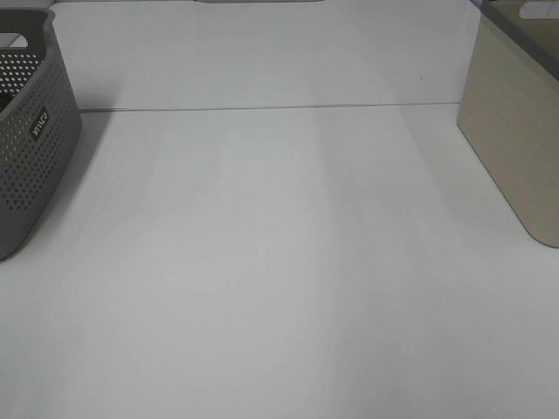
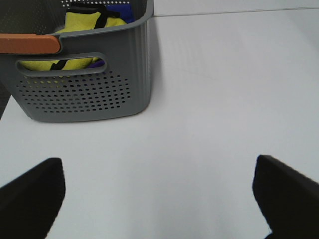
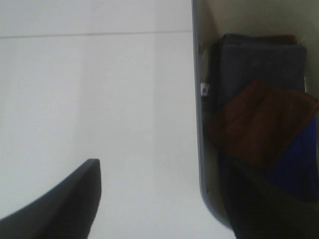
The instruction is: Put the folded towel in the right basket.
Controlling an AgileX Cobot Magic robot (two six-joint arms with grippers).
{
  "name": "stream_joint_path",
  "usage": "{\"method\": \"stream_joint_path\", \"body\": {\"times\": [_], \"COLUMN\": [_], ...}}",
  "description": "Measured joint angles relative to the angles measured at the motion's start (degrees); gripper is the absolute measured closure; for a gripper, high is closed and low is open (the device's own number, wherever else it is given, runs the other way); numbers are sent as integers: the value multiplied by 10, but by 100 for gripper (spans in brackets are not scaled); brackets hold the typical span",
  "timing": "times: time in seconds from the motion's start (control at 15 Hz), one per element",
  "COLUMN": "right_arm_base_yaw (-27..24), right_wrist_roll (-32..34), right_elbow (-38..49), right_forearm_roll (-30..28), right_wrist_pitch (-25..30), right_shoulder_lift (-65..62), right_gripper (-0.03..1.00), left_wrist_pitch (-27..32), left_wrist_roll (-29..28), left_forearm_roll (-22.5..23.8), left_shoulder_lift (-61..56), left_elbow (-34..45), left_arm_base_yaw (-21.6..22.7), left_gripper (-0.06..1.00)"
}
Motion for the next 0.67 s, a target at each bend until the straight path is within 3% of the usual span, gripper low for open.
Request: {"method": "stream_joint_path", "body": {"times": [0.33, 0.4, 0.67], "right_arm_base_yaw": [0, 0, 0], "right_wrist_roll": [0, 0, -1], "right_elbow": [258, 372, 571], "right_forearm_roll": [-2, -3, -17], "right_wrist_pitch": [0, -1, -4], "right_shoulder_lift": [-153, -221, -380], "right_gripper": [32, 32, 32], "left_wrist_pitch": [0, 0, 0], "left_wrist_roll": [0, 0, 0], "left_forearm_roll": [0, 0, 0], "left_shoulder_lift": [0, 0, 0], "left_elbow": [0, 0, 0], "left_arm_base_yaw": [0, 0, 0], "left_gripper": [-3, -3, -3]}}
